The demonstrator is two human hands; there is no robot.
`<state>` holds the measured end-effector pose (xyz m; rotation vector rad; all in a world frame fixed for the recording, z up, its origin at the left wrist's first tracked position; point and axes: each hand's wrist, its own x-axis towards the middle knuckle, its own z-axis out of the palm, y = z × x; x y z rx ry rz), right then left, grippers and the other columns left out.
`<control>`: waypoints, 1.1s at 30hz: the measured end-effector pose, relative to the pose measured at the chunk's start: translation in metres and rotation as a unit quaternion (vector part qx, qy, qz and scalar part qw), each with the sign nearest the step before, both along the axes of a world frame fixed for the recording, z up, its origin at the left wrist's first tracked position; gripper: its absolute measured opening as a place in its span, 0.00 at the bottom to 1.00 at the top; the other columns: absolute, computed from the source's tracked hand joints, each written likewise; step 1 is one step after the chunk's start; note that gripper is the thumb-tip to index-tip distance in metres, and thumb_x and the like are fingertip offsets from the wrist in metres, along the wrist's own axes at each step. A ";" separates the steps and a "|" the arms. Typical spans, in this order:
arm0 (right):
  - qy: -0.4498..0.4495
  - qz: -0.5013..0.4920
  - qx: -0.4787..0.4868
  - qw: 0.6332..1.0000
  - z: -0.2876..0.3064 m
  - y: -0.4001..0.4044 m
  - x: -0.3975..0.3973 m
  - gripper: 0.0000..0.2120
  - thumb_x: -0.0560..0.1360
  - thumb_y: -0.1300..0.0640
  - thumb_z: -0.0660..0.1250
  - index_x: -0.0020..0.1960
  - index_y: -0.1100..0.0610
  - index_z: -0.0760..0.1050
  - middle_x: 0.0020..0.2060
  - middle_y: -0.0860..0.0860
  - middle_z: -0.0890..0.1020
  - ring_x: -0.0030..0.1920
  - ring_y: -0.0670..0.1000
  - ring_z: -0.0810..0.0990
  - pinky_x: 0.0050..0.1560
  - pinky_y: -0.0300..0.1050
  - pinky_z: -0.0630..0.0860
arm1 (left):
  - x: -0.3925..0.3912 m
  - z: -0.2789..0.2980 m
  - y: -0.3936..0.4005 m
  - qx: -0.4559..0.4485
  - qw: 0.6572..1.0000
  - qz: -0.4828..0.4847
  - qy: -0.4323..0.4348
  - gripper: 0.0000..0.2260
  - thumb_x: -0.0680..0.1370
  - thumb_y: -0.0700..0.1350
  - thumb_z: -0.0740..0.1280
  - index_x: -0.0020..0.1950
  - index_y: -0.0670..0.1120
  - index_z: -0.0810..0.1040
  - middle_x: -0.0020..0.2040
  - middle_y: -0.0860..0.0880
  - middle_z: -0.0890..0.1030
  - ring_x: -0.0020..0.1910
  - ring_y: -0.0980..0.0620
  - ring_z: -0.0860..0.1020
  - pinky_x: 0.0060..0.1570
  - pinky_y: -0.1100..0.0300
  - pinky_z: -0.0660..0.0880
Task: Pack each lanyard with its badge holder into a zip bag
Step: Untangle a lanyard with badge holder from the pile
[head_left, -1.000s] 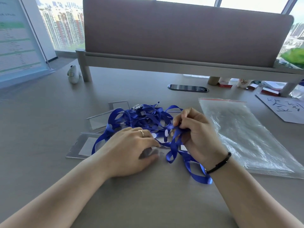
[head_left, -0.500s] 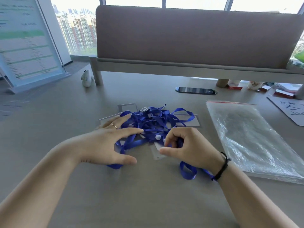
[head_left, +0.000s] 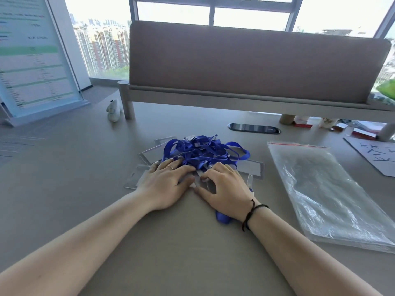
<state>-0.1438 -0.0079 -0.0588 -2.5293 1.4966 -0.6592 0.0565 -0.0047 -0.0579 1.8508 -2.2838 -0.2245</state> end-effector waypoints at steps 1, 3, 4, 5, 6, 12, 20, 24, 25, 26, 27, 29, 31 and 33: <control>0.002 -0.002 0.007 1.000 0.001 -0.004 0.002 0.24 0.72 0.32 0.59 0.52 0.49 0.79 0.46 0.46 0.75 0.51 0.50 0.75 0.55 0.46 0.72 | 0.000 0.000 -0.009 -0.007 1.000 0.006 0.009 0.21 0.81 0.65 0.48 0.73 0.67 0.63 0.80 0.54 0.60 0.80 0.53 0.53 0.78 0.49 0.49; -0.011 -0.005 0.007 1.000 0.002 -0.011 0.005 0.19 0.74 0.36 0.65 0.52 0.51 0.79 0.47 0.47 0.75 0.51 0.51 0.74 0.52 0.43 0.70 | -0.003 0.001 -0.022 -0.023 0.999 0.013 0.024 0.19 0.82 0.63 0.51 0.72 0.65 0.67 0.79 0.53 0.62 0.79 0.52 0.56 0.77 0.50 0.52; -0.017 -0.007 0.005 1.000 0.001 -0.013 0.005 0.18 0.74 0.38 0.67 0.52 0.51 0.79 0.47 0.47 0.75 0.51 0.50 0.74 0.49 0.41 0.68 | -0.004 0.002 -0.027 -0.030 0.999 0.015 0.031 0.18 0.82 0.63 0.52 0.71 0.65 0.68 0.79 0.53 0.64 0.79 0.51 0.58 0.77 0.51 0.53; -0.019 -0.009 0.004 1.000 0.001 -0.014 0.006 0.17 0.75 0.39 0.67 0.52 0.51 0.79 0.46 0.47 0.74 0.50 0.50 0.73 0.48 0.40 0.67 | -0.005 0.003 -0.030 -0.035 0.999 0.016 0.037 0.18 0.82 0.62 0.53 0.71 0.64 0.69 0.79 0.53 0.64 0.78 0.50 0.58 0.76 0.51 0.54; -0.018 -0.009 0.004 1.000 0.000 -0.014 0.006 0.17 0.75 0.39 0.66 0.52 0.52 0.80 0.46 0.47 0.74 0.50 0.50 0.73 0.47 0.40 0.66 | -0.005 0.003 -0.032 -0.040 0.998 0.017 0.042 0.18 0.82 0.62 0.54 0.71 0.64 0.70 0.78 0.52 0.64 0.78 0.50 0.59 0.76 0.51 0.54; 0.001 0.013 0.008 1.000 0.003 0.010 -0.001 0.15 0.76 0.41 0.66 0.53 0.51 0.81 0.49 0.47 0.74 0.52 0.49 0.72 0.53 0.43 0.72 | 0.000 -0.003 -0.036 -0.062 0.994 0.035 0.079 0.16 0.82 0.58 0.58 0.68 0.62 0.74 0.78 0.53 0.65 0.78 0.49 0.59 0.76 0.50 0.55; -0.058 0.093 0.073 0.991 0.009 0.049 -0.009 0.14 0.70 0.42 0.72 0.36 0.52 0.81 0.32 0.42 0.75 0.37 0.44 0.75 0.41 0.39 0.73 | 0.003 -0.008 -0.022 -0.195 0.974 -0.014 0.110 0.15 0.81 0.55 0.59 0.61 0.55 0.82 0.69 0.52 0.75 0.70 0.46 0.68 0.70 0.53 0.61; -0.188 0.121 0.149 0.963 0.026 0.059 -0.007 0.07 0.68 0.53 0.79 0.36 0.53 0.83 0.34 0.48 0.82 0.35 0.48 0.79 0.40 0.46 0.77 | 0.005 0.000 0.016 -0.204 0.963 -0.109 0.139 0.14 0.78 0.54 0.62 0.57 0.54 0.83 0.64 0.55 0.80 0.67 0.55 0.72 0.71 0.56 0.62; -0.243 0.121 0.168 0.948 0.031 0.060 -0.006 0.06 0.68 0.56 0.79 0.37 0.55 0.83 0.34 0.49 0.83 0.34 0.48 0.79 0.40 0.46 0.77 | 0.005 0.003 0.027 -0.176 0.963 -0.143 0.144 0.13 0.79 0.52 0.62 0.59 0.53 0.83 0.64 0.56 0.80 0.68 0.56 0.72 0.72 0.55 0.62; -0.299 0.119 0.180 0.930 0.038 0.060 -0.005 0.05 0.70 0.58 0.78 0.38 0.57 0.84 0.34 0.50 0.84 0.34 0.48 0.79 0.39 0.46 0.76 | 0.005 0.006 0.035 -0.131 0.962 -0.170 0.168 0.14 0.78 0.48 0.63 0.62 0.52 0.81 0.64 0.56 0.80 0.69 0.57 0.71 0.72 0.54 0.64; -0.350 0.117 0.186 0.910 0.045 0.061 -0.004 0.04 0.71 0.60 0.77 0.40 0.58 0.84 0.34 0.51 0.84 0.34 0.48 0.78 0.39 0.45 0.75 | 0.003 0.011 0.044 -0.073 0.954 -0.185 0.224 0.16 0.77 0.43 0.64 0.65 0.51 0.79 0.65 0.57 0.80 0.70 0.58 0.72 0.71 0.55 0.65; -0.431 0.119 0.198 0.873 0.061 0.060 0.003 0.05 0.75 0.62 0.72 0.42 0.58 0.85 0.37 0.53 0.86 0.38 0.48 0.81 0.44 0.43 0.77 | -0.002 0.021 0.058 0.060 0.894 -0.179 0.407 0.24 0.73 0.37 0.62 0.69 0.48 0.75 0.64 0.57 0.80 0.69 0.58 0.73 0.69 0.58 0.68; -0.471 0.127 0.210 0.847 0.078 0.061 0.014 0.08 0.77 0.64 0.68 0.46 0.57 0.86 0.40 0.52 0.87 0.44 0.48 0.84 0.50 0.43 0.80 | -0.008 0.032 0.065 0.143 0.805 -0.181 0.547 0.24 0.75 0.40 0.64 0.72 0.48 0.72 0.61 0.55 0.81 0.66 0.57 0.74 0.68 0.57 0.69; -0.501 0.129 0.224 0.826 0.093 0.061 0.028 0.08 0.77 0.64 0.68 0.51 0.58 0.85 0.44 0.52 0.87 0.49 0.50 0.85 0.56 0.49 0.81 | -0.014 0.039 0.068 0.193 0.750 -0.200 0.600 0.23 0.76 0.45 0.67 0.71 0.48 0.70 0.60 0.49 0.82 0.63 0.49 0.77 0.66 0.52 0.71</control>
